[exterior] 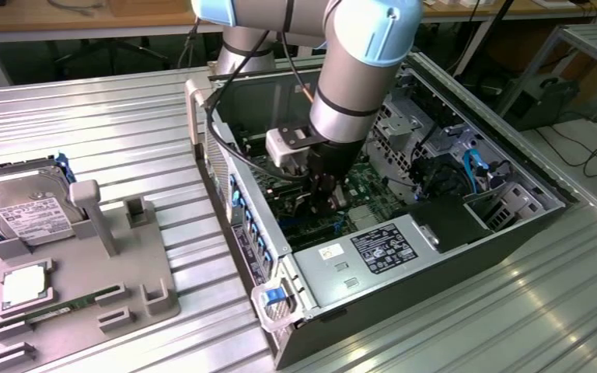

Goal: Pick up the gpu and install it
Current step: 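Insert the gpu into the slot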

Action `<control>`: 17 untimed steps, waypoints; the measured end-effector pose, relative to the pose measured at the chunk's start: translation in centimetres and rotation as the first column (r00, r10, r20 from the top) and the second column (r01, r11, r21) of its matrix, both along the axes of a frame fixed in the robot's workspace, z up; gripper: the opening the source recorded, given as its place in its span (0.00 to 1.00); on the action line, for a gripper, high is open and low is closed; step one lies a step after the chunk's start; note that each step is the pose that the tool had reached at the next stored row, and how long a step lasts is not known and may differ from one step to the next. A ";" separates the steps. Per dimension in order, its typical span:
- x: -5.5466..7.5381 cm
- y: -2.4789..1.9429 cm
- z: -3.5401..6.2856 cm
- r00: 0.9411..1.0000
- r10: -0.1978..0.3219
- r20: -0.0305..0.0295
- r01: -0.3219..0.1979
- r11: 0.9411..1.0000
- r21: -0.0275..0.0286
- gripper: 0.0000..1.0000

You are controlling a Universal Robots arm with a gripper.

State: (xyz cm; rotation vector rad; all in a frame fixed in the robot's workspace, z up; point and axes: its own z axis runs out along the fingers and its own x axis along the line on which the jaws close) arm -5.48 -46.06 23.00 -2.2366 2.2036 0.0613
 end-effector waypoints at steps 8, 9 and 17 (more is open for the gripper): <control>0.0 0.00 -0.16 1.000 0.000 0.000 0.000 1.000 0.000 0.28; 0.0 0.00 -0.16 1.000 0.000 0.000 0.000 1.000 0.000 0.28; -0.2 0.00 -0.82 1.000 0.000 0.000 0.000 1.000 0.000 0.28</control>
